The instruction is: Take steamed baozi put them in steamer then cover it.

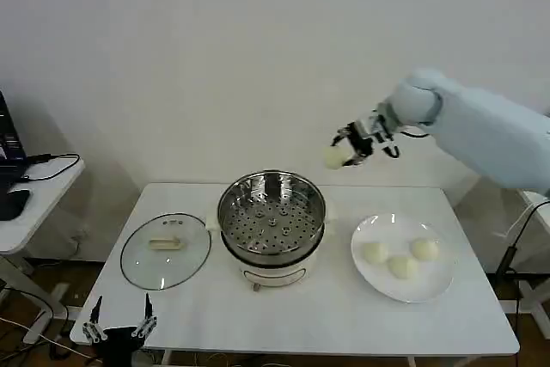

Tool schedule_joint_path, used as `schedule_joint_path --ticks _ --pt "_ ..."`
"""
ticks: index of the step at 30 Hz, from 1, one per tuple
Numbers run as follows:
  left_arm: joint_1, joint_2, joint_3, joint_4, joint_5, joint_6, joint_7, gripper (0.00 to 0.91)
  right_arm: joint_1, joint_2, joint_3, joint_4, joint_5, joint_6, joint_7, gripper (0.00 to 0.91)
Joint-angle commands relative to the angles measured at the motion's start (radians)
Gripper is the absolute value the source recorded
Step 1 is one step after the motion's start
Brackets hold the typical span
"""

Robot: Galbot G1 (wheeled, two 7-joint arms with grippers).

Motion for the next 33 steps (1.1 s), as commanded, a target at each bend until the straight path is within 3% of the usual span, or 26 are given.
schedule_joint_path --ticks 1,11,18,33 --pt "-0.001 0.001 -0.009 -0.001 -0.003 0.0 0.001 0.907 0.06 0.168 -0.132 0.022 0.034 0.075 0.058 0.605" --pt "-0.005 0.0 -0.019 0.011 -0.012 0.0 0.002 0.907 0.001 0.199 -0.16 0.015 -0.202 0.263 0.175 0.595" --pt "-0.015 -0.001 -0.023 0.023 -0.016 0.001 0.003 0.907 -0.069 0.246 -0.116 -0.12 -0.398 0.409 0.258 0.595" --pt "-0.023 0.0 -0.032 0.042 -0.024 0.002 0.004 0.907 -0.168 0.311 -0.064 -0.247 -0.588 0.511 0.307 0.595"
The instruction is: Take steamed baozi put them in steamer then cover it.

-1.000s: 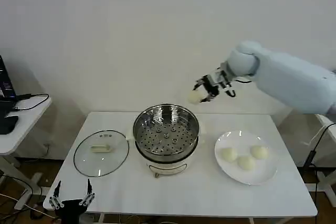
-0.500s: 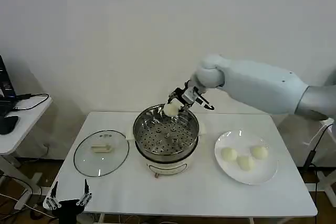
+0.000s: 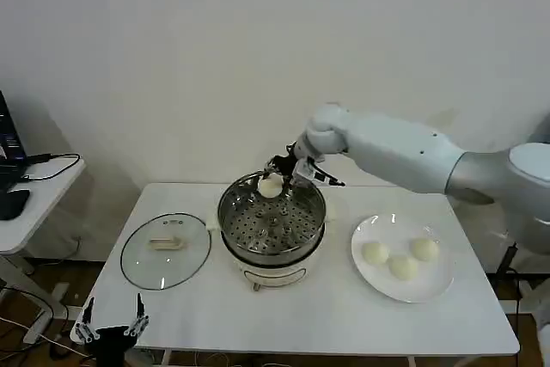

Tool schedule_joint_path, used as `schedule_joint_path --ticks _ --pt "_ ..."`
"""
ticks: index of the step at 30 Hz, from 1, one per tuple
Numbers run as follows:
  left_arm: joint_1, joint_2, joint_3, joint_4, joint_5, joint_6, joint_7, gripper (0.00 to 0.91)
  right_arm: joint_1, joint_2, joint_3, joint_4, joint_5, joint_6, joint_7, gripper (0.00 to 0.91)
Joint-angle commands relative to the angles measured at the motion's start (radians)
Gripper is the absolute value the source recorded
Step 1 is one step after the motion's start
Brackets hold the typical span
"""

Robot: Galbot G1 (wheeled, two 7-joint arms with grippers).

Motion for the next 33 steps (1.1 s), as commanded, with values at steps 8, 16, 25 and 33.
schedule_joint_path --ticks 8,16,25,33 --pt "-0.001 0.001 0.001 0.002 -0.002 0.0 0.001 0.907 -0.077 0.054 0.024 -0.115 -0.195 0.101 0.049 0.605" --pt "-0.002 0.0 0.001 0.002 -0.002 0.0 0.001 0.907 -0.084 0.083 0.038 -0.148 -0.213 0.119 0.066 0.605" --pt "-0.003 0.0 0.001 0.0 -0.001 0.0 0.001 0.907 -0.09 0.111 0.048 -0.18 -0.226 0.133 0.076 0.605" --pt "-0.004 -0.002 0.002 -0.002 -0.001 0.001 0.001 0.907 -0.096 0.109 0.048 -0.18 -0.226 0.14 0.08 0.605"
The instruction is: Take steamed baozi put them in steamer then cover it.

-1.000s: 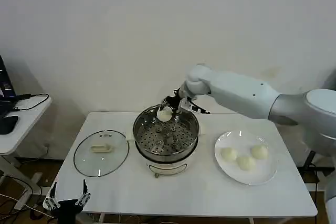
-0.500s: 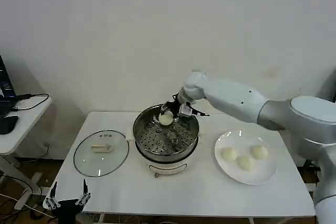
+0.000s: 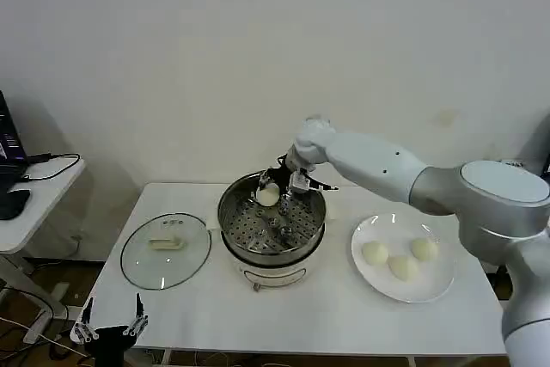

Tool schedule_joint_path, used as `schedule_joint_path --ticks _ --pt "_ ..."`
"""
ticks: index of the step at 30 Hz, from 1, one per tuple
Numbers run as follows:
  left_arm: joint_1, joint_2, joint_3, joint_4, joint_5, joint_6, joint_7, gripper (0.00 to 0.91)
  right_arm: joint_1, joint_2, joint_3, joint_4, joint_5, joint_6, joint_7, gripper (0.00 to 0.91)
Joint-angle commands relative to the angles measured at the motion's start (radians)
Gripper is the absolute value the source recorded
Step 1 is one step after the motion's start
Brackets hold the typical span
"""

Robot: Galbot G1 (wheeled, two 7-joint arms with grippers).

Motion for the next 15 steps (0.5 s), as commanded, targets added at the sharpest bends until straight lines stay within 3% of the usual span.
schedule_joint_path --ticks 1,2,9,15 --pt "0.001 -0.001 0.001 -0.001 0.001 0.001 0.0 0.907 -0.005 0.01 0.003 -0.013 -0.012 0.009 0.005 0.695" --pt "0.002 -0.001 0.001 -0.001 0.001 0.001 0.0 0.907 -0.006 0.01 0.003 -0.012 -0.012 0.01 0.005 0.907" --pt "0.005 -0.003 0.004 -0.004 0.002 0.002 0.0 0.907 0.014 -0.001 0.002 0.012 -0.001 0.013 0.017 0.907" --pt "0.001 -0.001 0.017 -0.008 0.004 0.007 0.0 0.907 0.157 -0.078 -0.062 0.145 0.14 -0.065 -0.021 0.907"
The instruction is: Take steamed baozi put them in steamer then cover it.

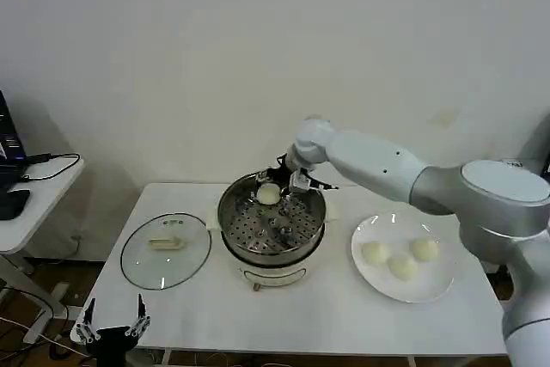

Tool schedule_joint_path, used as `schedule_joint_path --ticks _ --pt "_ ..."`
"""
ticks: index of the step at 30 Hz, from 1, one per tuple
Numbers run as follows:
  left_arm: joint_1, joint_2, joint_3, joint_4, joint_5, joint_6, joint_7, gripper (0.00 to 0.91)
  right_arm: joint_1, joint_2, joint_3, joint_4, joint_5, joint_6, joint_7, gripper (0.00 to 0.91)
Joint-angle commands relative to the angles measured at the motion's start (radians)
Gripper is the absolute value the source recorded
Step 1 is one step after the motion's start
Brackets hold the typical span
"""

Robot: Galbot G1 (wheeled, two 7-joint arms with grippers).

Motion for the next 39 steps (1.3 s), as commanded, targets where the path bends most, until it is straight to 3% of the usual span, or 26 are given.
schedule_joint_path --ticks 1,5,10,14,18,21,25,29,32,34,35,39 --pt "0.0 0.004 0.006 -0.01 0.0 0.011 0.001 0.907 0.165 -0.084 -0.065 0.159 0.174 -0.093 -0.033 0.907" --pt "0.005 0.022 0.021 -0.04 -0.004 0.039 0.007 0.907 0.29 -0.217 -0.151 0.333 0.358 -0.242 -0.066 0.907" --pt "-0.005 0.054 0.047 -0.069 -0.025 0.078 0.007 0.907 0.486 -0.447 -0.344 0.605 0.557 -0.474 -0.099 0.907" --pt "-0.014 0.076 0.073 -0.076 -0.023 0.081 0.01 0.907 0.576 -0.632 -0.445 0.749 0.636 -0.597 -0.126 0.907" --pt "-0.026 0.09 0.096 -0.071 -0.018 0.085 0.015 0.907 0.579 -0.794 -0.513 0.827 0.676 -0.67 -0.144 0.907" --pt "-0.028 0.101 0.104 -0.064 -0.016 0.084 0.018 0.907 0.53 -0.874 -0.504 0.845 0.685 -0.703 -0.149 0.907" --pt "-0.023 0.109 0.11 -0.06 -0.01 0.083 0.023 0.907 0.384 -0.955 -0.419 0.866 0.688 -0.781 -0.16 0.907" --pt "-0.015 0.101 0.117 -0.063 0.003 0.083 0.024 0.907 0.19 -0.998 -0.289 0.847 0.657 -0.829 -0.216 0.907" --pt "-0.005 0.098 0.113 -0.061 0.008 0.081 0.025 0.907 0.014 -0.995 -0.115 0.805 0.615 -0.803 -0.275 0.907" --pt "0.001 0.095 0.111 -0.062 0.01 0.08 0.025 0.907 -0.101 -0.981 0.016 0.753 0.581 -0.739 -0.329 0.907" --pt "0.007 0.091 0.11 -0.065 0.012 0.079 0.025 0.907 -0.199 -0.969 0.113 0.705 0.558 -0.671 -0.355 0.907" --pt "0.018 0.077 0.11 -0.069 0.021 0.077 0.025 0.907 -0.408 -0.933 0.359 0.607 0.447 -0.598 -0.41 0.907"
